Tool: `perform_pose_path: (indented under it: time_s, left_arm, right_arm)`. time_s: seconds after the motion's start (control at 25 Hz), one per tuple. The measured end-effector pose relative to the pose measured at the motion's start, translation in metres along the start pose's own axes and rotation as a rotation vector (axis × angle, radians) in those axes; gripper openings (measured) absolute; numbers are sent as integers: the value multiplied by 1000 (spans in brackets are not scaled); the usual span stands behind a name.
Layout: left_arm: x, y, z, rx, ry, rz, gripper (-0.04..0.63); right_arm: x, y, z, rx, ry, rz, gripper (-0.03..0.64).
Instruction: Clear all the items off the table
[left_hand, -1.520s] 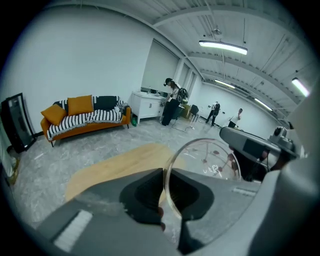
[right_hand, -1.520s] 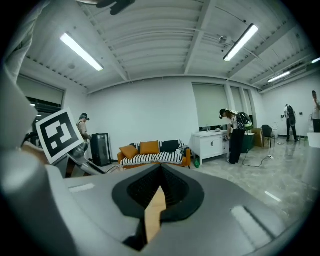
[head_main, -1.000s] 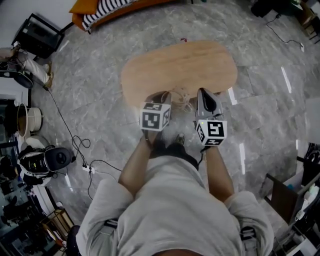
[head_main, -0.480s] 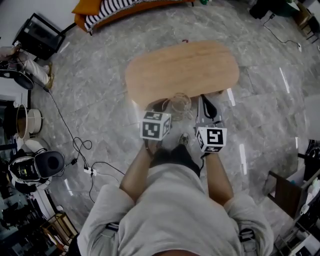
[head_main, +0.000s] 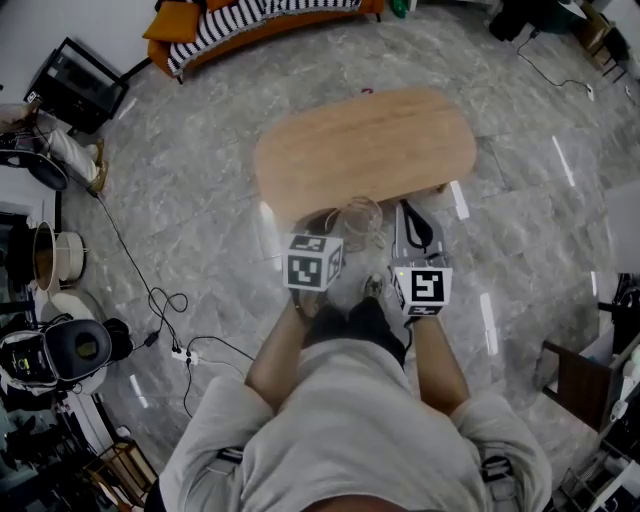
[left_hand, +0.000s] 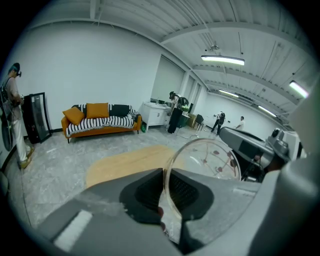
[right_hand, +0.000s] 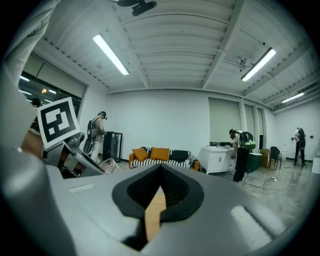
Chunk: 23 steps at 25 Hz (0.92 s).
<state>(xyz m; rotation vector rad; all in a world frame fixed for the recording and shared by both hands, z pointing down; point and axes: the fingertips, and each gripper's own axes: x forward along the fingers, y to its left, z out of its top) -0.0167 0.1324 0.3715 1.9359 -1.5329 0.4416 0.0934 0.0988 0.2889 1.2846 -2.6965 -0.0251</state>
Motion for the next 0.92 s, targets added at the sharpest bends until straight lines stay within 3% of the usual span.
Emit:
perform_pose_path:
  time_s: [0.92]
  left_arm:
    - [-7, -5, 17, 22, -22, -4, 40]
  right_arm:
    - [9, -1, 12, -10, -3, 5, 6]
